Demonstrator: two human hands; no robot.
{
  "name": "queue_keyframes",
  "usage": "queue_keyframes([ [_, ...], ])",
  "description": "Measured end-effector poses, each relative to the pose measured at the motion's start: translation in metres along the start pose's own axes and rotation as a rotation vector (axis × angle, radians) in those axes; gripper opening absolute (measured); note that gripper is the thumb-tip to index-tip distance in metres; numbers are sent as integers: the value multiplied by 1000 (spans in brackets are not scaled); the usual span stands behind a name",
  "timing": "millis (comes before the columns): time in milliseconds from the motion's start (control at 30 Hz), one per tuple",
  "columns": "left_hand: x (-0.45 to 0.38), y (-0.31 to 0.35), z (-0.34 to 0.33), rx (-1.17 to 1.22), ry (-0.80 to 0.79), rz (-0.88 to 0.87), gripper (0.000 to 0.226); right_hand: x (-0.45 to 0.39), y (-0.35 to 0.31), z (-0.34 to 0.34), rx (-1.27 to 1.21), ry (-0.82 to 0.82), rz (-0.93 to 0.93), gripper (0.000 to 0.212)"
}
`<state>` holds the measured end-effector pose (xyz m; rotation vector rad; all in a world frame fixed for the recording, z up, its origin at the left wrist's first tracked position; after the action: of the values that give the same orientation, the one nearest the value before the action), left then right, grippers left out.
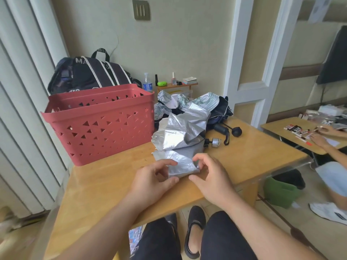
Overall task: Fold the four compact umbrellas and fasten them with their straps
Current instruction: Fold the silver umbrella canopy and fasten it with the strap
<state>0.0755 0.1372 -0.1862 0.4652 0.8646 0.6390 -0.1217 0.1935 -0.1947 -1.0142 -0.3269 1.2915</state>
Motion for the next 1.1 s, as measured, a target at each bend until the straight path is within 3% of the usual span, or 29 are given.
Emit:
queue_keyframes([
  [167, 2, 6, 5, -90, 39, -20, 27, 4, -2, 8, 29, 163, 58, 25],
  [300, 3, 11, 4, -128, 56, -114, 17, 10, -8, 12, 77, 234, 162, 18],
  [500, 3, 33, 1, -208, 31, -313, 5, 16, -16, 7, 164, 155, 214, 48],
  [633, 2, 31, 3, -222, 42, -314, 17, 18, -20, 13, 215, 266, 321, 21],
  [733, 3, 32, -5, -292, -19, -349, 34, 18, -18, 10, 207, 225, 287, 24],
  [900, 2, 32, -4, -324, 32, -385, 17, 12, -11, 7, 120, 137, 223, 24],
  [1100, 2, 33, -16, -299, -104, -398, 28, 23, -28, 8, 272, 153, 405, 21],
])
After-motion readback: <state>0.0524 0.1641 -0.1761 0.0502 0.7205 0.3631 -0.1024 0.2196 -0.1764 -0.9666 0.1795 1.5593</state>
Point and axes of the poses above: each hand's wrist, its own x-axis away from the middle knuckle, its own z-axis out of the back of the hand, y = z × x, the point moved 9 cm from there along -x, towards the middle knuckle, and after that the axes turned 12 degrees about -z, right-handed, at the moved point
